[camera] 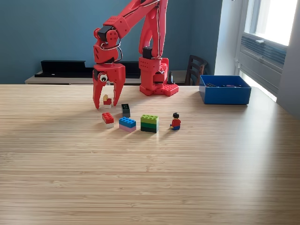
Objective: Grasp a lego block and put it in the bin.
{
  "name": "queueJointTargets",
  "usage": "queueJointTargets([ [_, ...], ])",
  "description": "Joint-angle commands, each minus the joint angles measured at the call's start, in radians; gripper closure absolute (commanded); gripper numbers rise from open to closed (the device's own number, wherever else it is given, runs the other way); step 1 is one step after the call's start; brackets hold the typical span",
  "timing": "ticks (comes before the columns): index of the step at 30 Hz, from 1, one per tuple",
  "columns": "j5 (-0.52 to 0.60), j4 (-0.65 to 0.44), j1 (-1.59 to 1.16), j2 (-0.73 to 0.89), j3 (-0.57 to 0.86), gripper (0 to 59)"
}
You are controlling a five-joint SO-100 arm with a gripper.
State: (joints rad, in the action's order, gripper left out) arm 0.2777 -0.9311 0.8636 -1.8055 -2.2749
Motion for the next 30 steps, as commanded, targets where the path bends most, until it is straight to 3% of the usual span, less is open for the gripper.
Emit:
queueJointTargets([
  [1,0.014,0.012,-0.021,-0.02,0.006,40.2],
  [6,0.023,0.012,-0.025,-0.02,-0.003,50.0],
  [12,0.023,0.011,-0.023,-0.028,-0.006,52.6],
  [16,0.023,0.011,-0.021,-0.028,-0.003,57.8],
  [21,0.008,-0.008,-0.021,-0.028,0.037,58.5],
  [24,0.003,-0.075,-0.025,-0.028,0.121,58.5],
  [30,-0.008,-0.319,-0.066,-0.02,0.423,58.5],
])
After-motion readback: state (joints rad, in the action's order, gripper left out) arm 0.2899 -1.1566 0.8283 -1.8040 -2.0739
